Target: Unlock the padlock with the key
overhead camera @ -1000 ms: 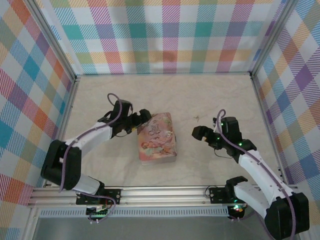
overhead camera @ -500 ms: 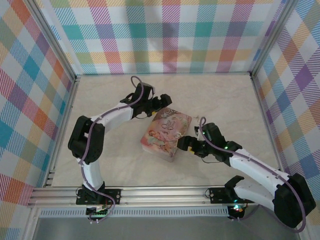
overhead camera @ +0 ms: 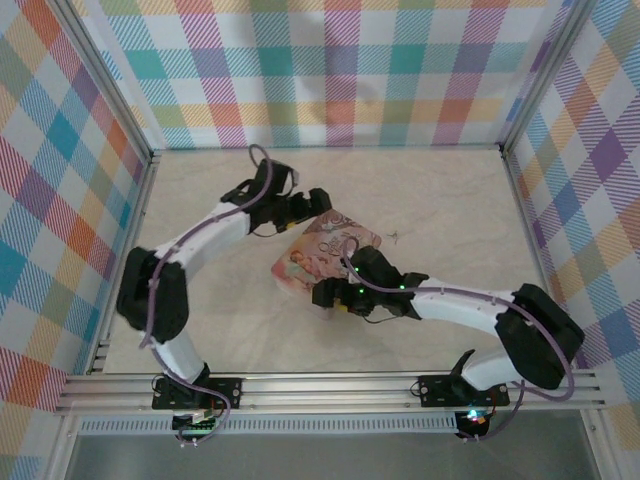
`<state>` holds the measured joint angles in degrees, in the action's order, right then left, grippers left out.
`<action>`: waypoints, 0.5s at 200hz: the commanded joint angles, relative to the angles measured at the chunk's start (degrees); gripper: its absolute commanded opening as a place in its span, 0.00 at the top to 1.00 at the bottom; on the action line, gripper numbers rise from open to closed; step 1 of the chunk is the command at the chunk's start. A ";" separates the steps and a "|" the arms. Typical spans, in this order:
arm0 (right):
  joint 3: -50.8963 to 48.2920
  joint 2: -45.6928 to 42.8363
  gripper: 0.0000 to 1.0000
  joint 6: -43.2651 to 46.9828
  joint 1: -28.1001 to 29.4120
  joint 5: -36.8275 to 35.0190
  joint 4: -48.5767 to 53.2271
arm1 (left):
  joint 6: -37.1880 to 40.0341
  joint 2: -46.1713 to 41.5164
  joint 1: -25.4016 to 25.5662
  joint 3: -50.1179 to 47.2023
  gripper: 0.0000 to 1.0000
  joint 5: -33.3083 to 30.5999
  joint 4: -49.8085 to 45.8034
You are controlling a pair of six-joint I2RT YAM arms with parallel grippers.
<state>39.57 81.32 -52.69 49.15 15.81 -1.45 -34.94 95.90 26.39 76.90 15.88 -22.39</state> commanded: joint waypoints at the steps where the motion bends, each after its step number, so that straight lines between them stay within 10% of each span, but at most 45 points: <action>1: 5.66 3.64 0.10 2.37 0.17 0.80 -4.77 | 2.35 -9.71 -0.90 -5.48 0.00 -6.05 -5.72; 55: 11.74 2.63 0.05 11.34 0.16 0.93 6.93 | -0.36 -27.19 -0.91 -19.57 0.00 -12.58 -10.05; 100: 11.43 -10.53 0.00 17.66 -5.08 -9.10 21.06 | -8.53 -32.88 1.12 -34.03 0.00 -7.29 5.12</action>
<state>49.65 76.77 -40.58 48.05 12.49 10.50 -38.41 64.38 25.93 48.38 6.39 -25.98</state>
